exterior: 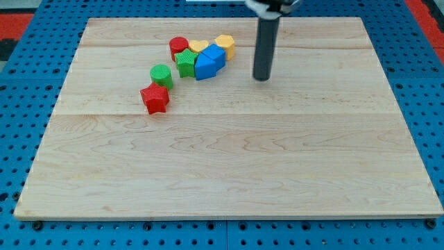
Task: Move the green circle towards the top left corner of the board
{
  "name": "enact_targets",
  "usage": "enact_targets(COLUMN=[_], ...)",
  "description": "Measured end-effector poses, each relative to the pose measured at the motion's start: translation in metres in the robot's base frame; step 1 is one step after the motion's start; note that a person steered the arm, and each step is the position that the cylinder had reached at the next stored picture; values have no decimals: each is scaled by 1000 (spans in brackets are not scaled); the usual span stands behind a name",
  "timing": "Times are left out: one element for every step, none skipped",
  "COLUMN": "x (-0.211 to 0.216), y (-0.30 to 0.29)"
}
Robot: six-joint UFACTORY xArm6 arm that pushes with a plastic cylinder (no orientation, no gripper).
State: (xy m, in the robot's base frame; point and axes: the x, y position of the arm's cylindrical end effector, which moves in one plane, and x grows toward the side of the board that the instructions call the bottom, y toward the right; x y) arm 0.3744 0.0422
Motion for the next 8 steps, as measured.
enact_targets(x=[17, 17, 15, 15, 13, -9, -34, -38], y=[-29, -35, -69, -102, -133, -147, -168, -184])
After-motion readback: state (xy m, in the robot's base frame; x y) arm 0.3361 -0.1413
